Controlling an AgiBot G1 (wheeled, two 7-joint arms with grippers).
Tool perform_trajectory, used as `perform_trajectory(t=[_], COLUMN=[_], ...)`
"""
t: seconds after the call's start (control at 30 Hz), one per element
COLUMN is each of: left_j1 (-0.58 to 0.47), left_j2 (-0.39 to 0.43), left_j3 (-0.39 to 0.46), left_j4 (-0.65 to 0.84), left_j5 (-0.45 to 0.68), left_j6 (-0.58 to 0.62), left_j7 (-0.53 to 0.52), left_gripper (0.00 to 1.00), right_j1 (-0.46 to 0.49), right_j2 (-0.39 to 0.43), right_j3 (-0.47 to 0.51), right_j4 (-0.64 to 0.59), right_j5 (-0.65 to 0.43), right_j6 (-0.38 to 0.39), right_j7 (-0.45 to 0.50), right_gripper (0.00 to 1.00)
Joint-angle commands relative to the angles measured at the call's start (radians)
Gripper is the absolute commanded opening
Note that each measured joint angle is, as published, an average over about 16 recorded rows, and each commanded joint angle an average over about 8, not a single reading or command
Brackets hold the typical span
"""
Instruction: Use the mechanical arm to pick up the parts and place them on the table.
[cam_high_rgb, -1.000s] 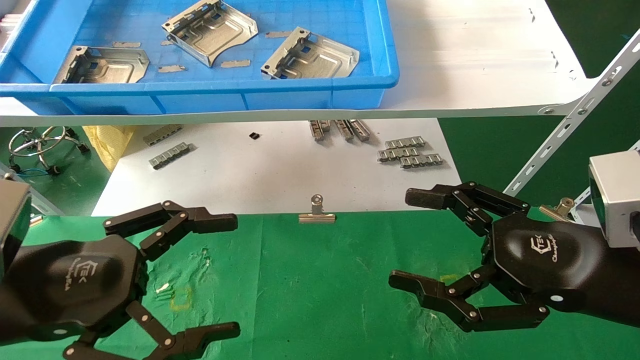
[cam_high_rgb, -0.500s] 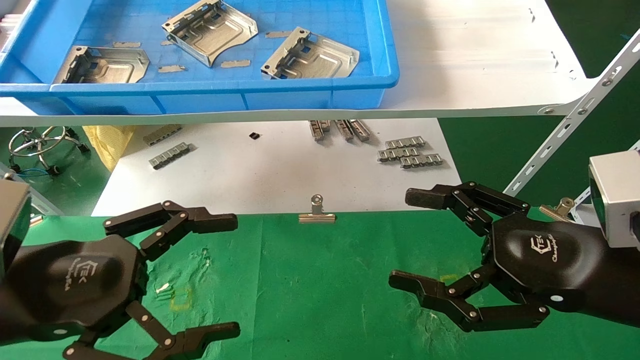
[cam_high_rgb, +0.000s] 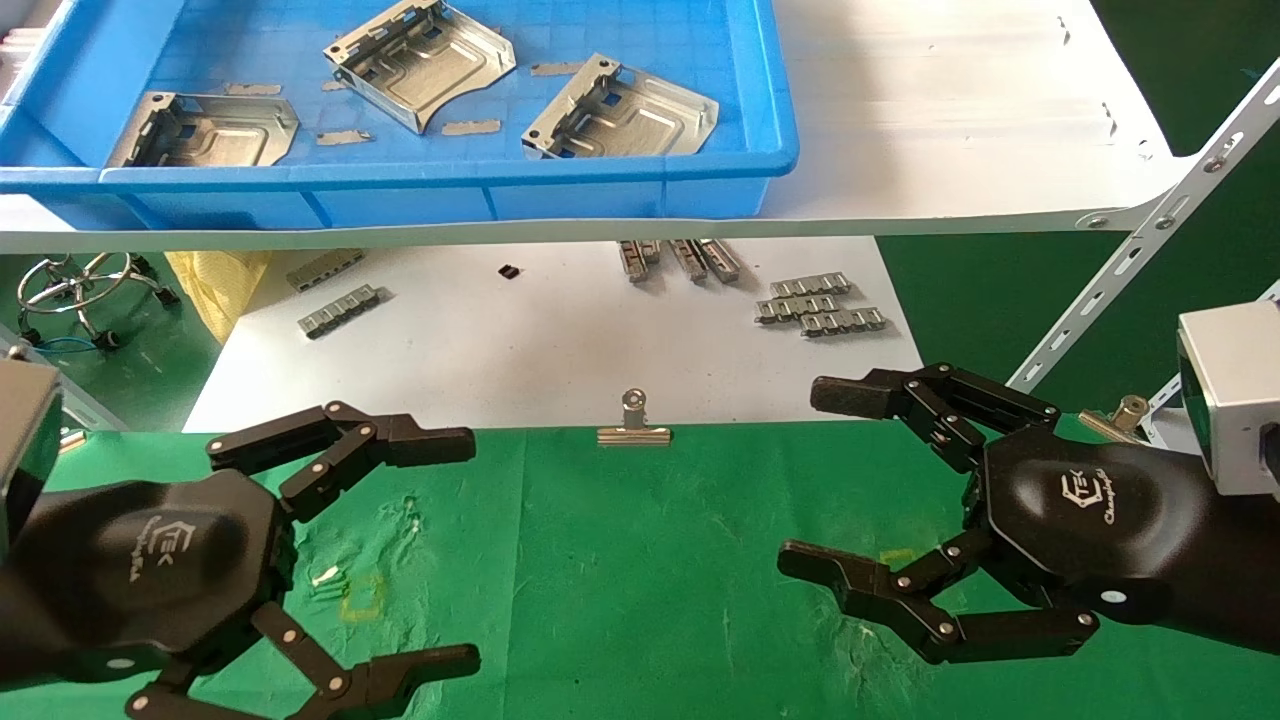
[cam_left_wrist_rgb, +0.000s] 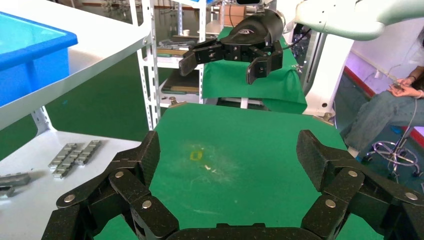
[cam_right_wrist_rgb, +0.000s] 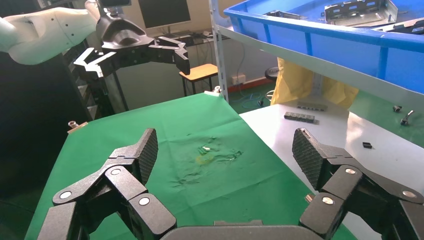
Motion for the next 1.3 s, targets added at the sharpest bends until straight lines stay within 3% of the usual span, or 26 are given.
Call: perform_trajectory(t=[0.03,0.5,0.53,0.8,1.3], left_j1=[0.000,0.000,0.000,0.000,0.000], left_j2=[0.000,0.000,0.000,0.000,0.000], left_j3=[0.000,0.000,0.000,0.000,0.000], left_j4=[0.000,0.000,0.000,0.000,0.000], left_j5=[0.000,0.000,0.000,0.000,0.000], left_j6=[0.000,0.000,0.000,0.000,0.000], left_j7=[0.000,0.000,0.000,0.000,0.000], left_gripper=[1.00,1.00,1.00,1.00,1.00], right_j1=[0.000,0.000,0.000,0.000,0.000], right_j2=[0.000,0.000,0.000,0.000,0.000], right_j3=[0.000,0.000,0.000,0.000,0.000], right_j4=[0.000,0.000,0.000,0.000,0.000], right_j5=[0.000,0.000,0.000,0.000,0.000], right_j6=[0.000,0.000,0.000,0.000,0.000], right_j7=[0.000,0.000,0.000,0.000,0.000], right_gripper=[1.00,1.00,0.97,0.00,0.00])
